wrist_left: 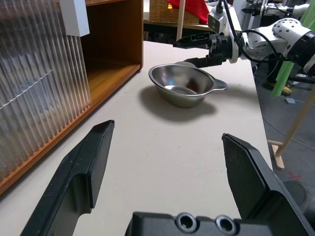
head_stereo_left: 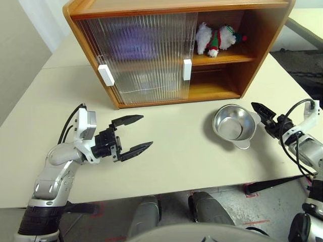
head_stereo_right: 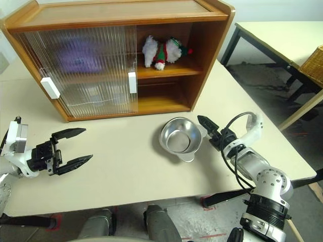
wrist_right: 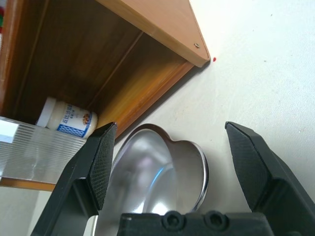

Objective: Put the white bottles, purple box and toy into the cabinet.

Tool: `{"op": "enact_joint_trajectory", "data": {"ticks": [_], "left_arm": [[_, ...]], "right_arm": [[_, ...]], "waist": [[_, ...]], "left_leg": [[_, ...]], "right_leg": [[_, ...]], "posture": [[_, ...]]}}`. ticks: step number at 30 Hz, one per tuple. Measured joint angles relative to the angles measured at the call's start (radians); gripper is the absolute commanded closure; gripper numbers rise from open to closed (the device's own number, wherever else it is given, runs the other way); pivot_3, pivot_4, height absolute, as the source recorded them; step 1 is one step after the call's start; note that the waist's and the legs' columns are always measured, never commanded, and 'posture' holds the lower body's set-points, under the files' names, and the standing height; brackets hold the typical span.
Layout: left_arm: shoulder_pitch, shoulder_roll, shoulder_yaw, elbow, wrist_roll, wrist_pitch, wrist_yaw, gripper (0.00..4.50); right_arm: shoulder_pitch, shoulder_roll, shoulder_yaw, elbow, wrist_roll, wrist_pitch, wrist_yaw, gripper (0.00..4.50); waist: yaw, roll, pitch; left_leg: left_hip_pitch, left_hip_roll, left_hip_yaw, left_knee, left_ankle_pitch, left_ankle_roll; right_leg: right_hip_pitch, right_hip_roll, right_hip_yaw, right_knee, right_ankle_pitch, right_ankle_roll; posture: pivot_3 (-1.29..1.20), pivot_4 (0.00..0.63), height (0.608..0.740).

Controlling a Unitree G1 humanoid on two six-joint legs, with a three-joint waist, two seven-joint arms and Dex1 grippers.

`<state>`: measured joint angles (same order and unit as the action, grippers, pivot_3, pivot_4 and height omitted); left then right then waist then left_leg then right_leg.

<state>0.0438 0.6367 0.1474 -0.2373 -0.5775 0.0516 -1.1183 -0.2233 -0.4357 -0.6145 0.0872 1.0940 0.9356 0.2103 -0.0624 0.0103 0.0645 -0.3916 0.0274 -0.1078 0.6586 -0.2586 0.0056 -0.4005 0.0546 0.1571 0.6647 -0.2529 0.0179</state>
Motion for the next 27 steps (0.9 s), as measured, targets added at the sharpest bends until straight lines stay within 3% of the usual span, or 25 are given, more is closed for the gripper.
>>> {"op": "enact_joint_trajectory", "data": {"ticks": [6,9,19,27], "left_arm": [[-0.002,0.008,0.0,0.0,0.0,0.0,0.0,0.0],[-0.004,0.011,0.0,0.0,0.0,0.0,-0.001,0.0],[-0.012,0.016,0.001,0.004,0.0,0.0,-0.005,0.0],[-0.02,0.023,0.006,0.005,-0.001,0.0,-0.006,0.0]], "right_arm": [[0.002,0.024,-0.001,0.002,0.016,0.015,-0.013,0.07],[0.005,0.035,-0.002,0.001,0.068,0.051,-0.019,0.63],[0.005,0.04,-0.021,-0.002,0.162,0.079,-0.028,4.4],[-0.011,0.042,-0.027,-0.004,0.218,0.079,-0.036,4.46]], "waist": [[0.002,0.0,0.0],[0.002,0.0,0.0],[0.002,0.0,0.0],[0.006,0.0,-0.001]], "left_leg": [[0.001,0.0,0.0,0.0,0.0,0.0],[0.001,0.0,0.0,0.0,0.0,0.0],[0.0,0.0,0.0,0.0,0.0,0.0],[0.001,-0.001,-0.001,0.002,0.0,0.0]], "right_leg": [[0.0,0.0,-0.001,0.0,0.0,0.0],[0.0,0.0,-0.001,0.0,0.0,0.0],[0.0,0.0,-0.001,0.0,0.001,-0.001],[0.001,-0.001,-0.001,0.0,0.001,-0.001]], "posture": [[-0.07,0.076,0.74],[-0.07,0.076,0.74],[-0.07,0.07,0.74],[-0.07,0.063,0.74]]}}
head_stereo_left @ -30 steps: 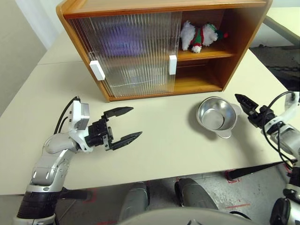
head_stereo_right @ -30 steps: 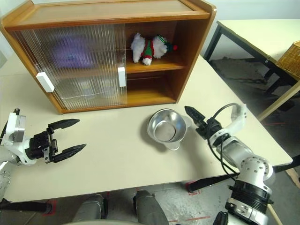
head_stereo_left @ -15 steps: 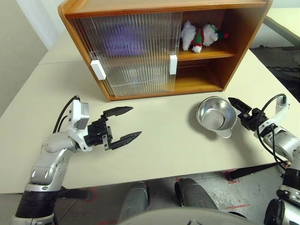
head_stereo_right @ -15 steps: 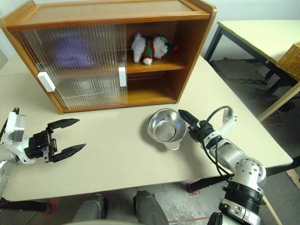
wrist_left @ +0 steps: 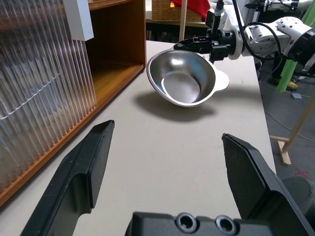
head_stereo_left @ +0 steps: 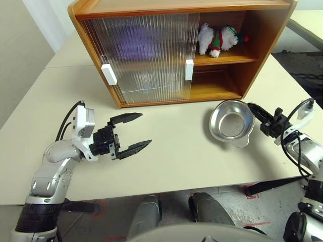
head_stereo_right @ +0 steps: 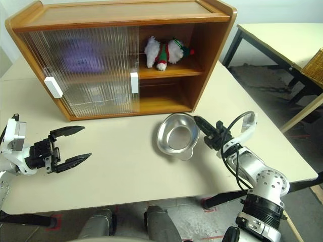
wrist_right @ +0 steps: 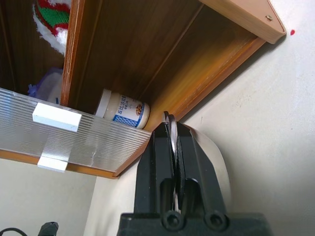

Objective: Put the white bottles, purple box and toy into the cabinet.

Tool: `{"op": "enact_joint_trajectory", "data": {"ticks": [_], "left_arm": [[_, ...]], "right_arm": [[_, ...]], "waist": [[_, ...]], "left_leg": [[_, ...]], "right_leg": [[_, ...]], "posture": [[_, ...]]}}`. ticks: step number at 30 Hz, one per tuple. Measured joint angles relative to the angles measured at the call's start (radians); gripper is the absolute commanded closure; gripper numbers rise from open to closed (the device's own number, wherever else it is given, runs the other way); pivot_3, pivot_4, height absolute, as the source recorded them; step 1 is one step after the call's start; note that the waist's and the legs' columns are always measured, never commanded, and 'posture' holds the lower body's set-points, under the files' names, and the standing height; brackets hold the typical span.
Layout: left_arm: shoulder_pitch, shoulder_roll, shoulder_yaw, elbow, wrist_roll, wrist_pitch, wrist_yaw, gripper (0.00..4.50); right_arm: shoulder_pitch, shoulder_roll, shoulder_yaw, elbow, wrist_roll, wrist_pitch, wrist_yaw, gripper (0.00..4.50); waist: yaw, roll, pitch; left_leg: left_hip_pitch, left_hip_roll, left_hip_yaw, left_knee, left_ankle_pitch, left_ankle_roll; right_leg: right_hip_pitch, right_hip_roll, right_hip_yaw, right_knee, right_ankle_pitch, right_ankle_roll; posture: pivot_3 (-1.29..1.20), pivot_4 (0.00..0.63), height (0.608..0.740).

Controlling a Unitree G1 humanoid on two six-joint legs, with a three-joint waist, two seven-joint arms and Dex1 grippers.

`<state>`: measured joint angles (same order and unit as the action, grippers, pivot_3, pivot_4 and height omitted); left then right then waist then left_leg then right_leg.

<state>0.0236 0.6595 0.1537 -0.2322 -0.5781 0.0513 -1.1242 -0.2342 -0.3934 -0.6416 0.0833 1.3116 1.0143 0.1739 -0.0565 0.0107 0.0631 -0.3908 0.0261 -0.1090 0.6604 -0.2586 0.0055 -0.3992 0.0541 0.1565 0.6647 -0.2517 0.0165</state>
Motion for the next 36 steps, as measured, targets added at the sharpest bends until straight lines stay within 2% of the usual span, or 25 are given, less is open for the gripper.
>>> {"op": "enact_joint_trajectory", "data": {"ticks": [9,13,16,22,36], "left_arm": [[-0.002,0.001,0.0,0.0,0.0,0.0,-0.005,0.0],[-0.001,0.004,0.002,0.0,0.0,0.0,-0.008,0.0],[0.002,0.005,0.002,-0.001,0.0,0.0,-0.008,0.0],[0.011,0.007,0.005,-0.004,-0.001,0.001,-0.003,0.0],[0.017,0.012,0.01,-0.006,-0.001,0.002,0.006,0.0]], "right_arm": [[-0.103,0.131,-0.062,0.005,0.199,-0.106,-0.206,4.46],[-0.173,0.262,-0.061,-0.006,0.245,-0.242,-0.327,4.46],[-0.207,0.332,-0.047,-0.036,0.244,-0.352,-0.386,4.46],[-0.22,0.438,0.01,-0.09,0.198,-0.494,-0.424,4.46],[-0.253,0.483,0.083,-0.036,-0.052,-0.797,-0.386,4.46]], "waist": [[-0.007,0.001,-0.001],[-0.008,0.002,-0.001],[-0.006,0.002,-0.001],[-0.004,0.002,-0.001],[-0.003,0.003,-0.001]], "left_leg": [[0.0,0.001,0.0,-0.001,0.0,0.0],[0.0,0.002,-0.001,-0.002,0.0,0.0],[0.0,0.002,-0.002,-0.002,0.0,0.0],[-0.001,0.001,-0.007,-0.003,-0.001,0.0],[-0.008,0.002,-0.012,-0.003,-0.001,0.0]], "right_leg": [[-0.002,0.001,-0.001,0.0,0.0,-0.001],[-0.003,0.001,-0.001,0.001,0.002,-0.003],[-0.003,0.001,-0.002,0.001,0.006,-0.01],[-0.005,0.001,-0.004,0.001,0.006,-0.012],[-0.011,0.001,-0.006,0.001,0.01,-0.011]], "posture": [[-0.07,0.064,0.74],[-0.06,0.064,0.74],[-0.05,0.065,0.74],[-0.05,0.066,0.74],[-0.04,0.074,0.74]]}}
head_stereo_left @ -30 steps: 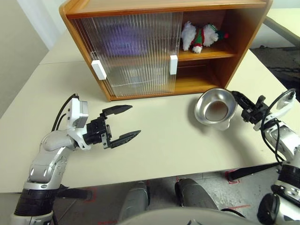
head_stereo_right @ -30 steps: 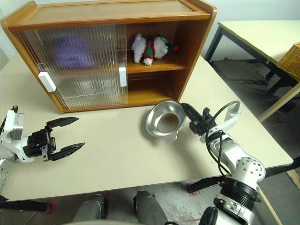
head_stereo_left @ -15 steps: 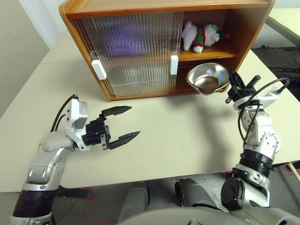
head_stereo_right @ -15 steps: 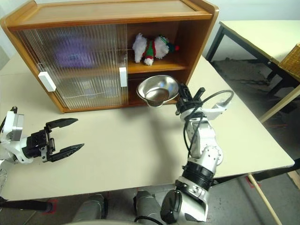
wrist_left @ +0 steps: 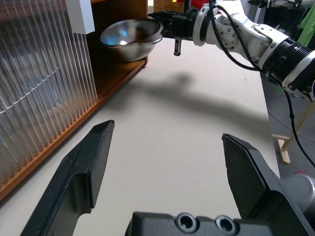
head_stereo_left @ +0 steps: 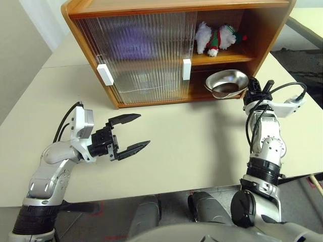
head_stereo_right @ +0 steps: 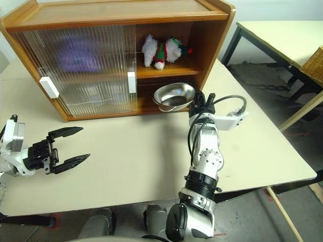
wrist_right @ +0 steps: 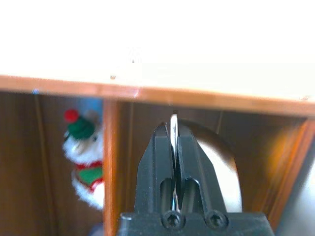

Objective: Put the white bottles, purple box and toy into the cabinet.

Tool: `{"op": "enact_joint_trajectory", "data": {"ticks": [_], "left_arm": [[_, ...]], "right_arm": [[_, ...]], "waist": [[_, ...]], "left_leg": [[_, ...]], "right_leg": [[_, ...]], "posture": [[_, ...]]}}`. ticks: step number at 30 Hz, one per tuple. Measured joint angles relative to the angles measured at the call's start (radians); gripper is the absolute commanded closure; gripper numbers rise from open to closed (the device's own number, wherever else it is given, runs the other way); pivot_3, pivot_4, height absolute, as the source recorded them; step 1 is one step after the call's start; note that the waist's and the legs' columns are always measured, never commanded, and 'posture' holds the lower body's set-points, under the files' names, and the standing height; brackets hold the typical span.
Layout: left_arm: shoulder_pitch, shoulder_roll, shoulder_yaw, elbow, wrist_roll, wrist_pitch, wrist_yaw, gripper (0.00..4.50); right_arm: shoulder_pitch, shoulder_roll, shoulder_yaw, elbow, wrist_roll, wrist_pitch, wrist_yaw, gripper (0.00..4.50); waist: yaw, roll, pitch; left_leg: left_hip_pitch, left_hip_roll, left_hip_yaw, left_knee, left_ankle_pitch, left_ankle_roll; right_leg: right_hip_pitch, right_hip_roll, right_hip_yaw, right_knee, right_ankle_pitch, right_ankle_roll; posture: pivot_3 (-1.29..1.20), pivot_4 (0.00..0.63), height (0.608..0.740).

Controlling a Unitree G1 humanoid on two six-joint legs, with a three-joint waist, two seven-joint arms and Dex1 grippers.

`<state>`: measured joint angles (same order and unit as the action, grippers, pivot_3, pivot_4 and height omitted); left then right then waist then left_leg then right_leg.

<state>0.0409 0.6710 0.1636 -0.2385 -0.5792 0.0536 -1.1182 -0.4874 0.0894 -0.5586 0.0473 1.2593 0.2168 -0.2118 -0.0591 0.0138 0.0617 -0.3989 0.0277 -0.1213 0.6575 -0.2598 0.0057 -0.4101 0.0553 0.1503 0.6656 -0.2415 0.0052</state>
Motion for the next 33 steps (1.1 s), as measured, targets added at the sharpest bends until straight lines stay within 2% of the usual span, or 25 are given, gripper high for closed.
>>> {"op": "enact_joint_trajectory", "data": {"ticks": [12,20,25,33], "left_arm": [[0.01,0.006,0.013,0.001,0.0,-0.001,-0.004,0.0],[0.012,0.009,0.014,0.0,0.0,-0.001,-0.007,0.0],[0.012,0.009,0.014,0.0,0.0,-0.001,-0.007,0.0],[0.012,0.009,0.014,-0.008,0.0,0.004,0.001,0.0]], "right_arm": [[-0.081,-0.001,0.066,0.232,-0.093,-0.223,0.072,4.46],[-0.143,-0.001,0.072,0.408,-0.091,-0.27,0.165,4.46],[-0.249,-0.001,0.061,0.553,-0.097,-0.314,0.206,4.46],[-0.337,0.009,0.05,0.69,-0.13,-0.394,0.247,4.46]], "waist": [[0.008,0.001,0.0],[0.006,0.002,0.0],[0.002,0.003,0.001],[0.005,0.003,0.001]], "left_leg": [[-0.002,0.001,0.0,0.001,0.0,0.0],[-0.003,0.002,0.0,0.0,0.0,0.0],[-0.004,0.003,0.0,-0.001,0.0,0.0],[-0.006,0.004,0.0,-0.002,0.0,0.0]], "right_leg": [[-0.001,0.0,0.0,0.0,-0.001,-0.005],[-0.004,0.0,0.0,0.001,0.0,-0.007],[-0.006,0.001,0.0,0.001,0.001,-0.008],[-0.009,0.001,-0.001,0.001,0.002,-0.008]], "posture": [[-0.04,0.083,0.74],[-0.04,0.086,0.74],[-0.04,0.09,0.74],[-0.03,0.084,0.74]]}}
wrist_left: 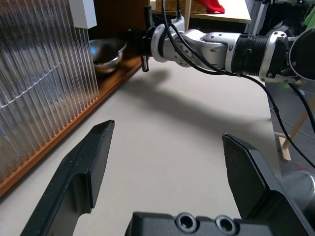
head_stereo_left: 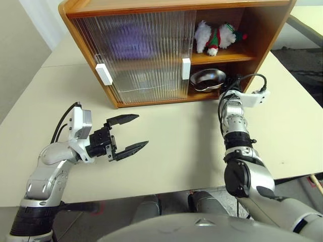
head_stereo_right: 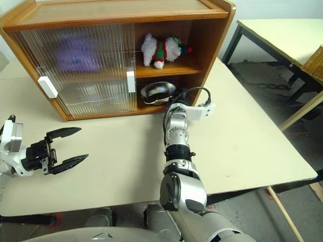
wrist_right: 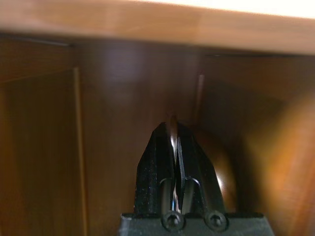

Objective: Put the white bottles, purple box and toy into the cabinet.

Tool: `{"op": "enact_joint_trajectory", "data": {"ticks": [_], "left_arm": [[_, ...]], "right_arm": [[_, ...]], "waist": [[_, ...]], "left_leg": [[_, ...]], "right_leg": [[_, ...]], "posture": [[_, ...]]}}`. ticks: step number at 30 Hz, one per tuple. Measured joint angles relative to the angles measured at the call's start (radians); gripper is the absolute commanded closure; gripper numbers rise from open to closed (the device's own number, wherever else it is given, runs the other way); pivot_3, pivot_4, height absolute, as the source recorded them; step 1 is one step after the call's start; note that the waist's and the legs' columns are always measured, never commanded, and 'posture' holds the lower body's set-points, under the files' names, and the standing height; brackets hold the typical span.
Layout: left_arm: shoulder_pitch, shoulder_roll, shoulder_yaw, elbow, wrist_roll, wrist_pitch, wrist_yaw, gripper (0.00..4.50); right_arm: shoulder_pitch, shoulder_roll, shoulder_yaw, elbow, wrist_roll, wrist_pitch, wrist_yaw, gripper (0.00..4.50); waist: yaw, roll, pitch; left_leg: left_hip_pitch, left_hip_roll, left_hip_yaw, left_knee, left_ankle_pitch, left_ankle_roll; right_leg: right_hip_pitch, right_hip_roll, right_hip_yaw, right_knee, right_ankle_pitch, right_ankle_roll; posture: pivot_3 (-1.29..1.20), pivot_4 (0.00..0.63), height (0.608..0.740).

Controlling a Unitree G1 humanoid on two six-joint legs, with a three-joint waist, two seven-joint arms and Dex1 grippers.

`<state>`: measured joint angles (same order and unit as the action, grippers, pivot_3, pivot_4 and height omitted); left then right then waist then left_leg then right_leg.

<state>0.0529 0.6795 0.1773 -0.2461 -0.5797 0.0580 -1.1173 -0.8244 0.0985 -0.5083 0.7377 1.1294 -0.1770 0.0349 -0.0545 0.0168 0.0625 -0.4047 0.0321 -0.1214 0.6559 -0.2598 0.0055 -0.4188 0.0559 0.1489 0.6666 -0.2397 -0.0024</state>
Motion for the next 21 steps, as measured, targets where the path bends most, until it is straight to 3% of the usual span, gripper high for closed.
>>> {"op": "enact_joint_trajectory", "data": {"ticks": [12,15,21], "left_arm": [[-0.01,0.0,0.0,-0.009,-0.001,0.012,-0.001,0.0],[-0.01,0.0,0.0,-0.009,-0.001,0.012,-0.001,0.0],[-0.018,0.0,0.0,-0.009,-0.001,0.02,-0.001,0.0]], "right_arm": [[-0.008,0.002,-0.025,0.02,-0.029,-0.032,0.011,4.46],[-0.008,0.002,-0.025,0.016,-0.035,-0.018,0.006,3.76],[-0.008,0.002,-0.025,0.009,-0.049,0.005,0.002,1.6]], "waist": [[-0.002,0.0,0.0],[-0.003,0.0,0.0],[-0.004,0.0,0.0]], "left_leg": [[0.0,0.001,0.0,0.0,0.0,0.0],[0.0,0.001,0.0,0.001,0.0,0.0],[0.0,0.001,0.0,0.001,0.0,0.0]], "right_leg": [[0.0,0.0,-0.001,0.0,0.001,-0.002],[0.0,0.0,-0.001,0.0,0.002,-0.002],[0.0,0.0,-0.001,0.0,0.002,-0.002]], "posture": [[-0.05,0.083,0.74],[-0.05,0.082,0.74],[-0.05,0.078,0.74]]}}
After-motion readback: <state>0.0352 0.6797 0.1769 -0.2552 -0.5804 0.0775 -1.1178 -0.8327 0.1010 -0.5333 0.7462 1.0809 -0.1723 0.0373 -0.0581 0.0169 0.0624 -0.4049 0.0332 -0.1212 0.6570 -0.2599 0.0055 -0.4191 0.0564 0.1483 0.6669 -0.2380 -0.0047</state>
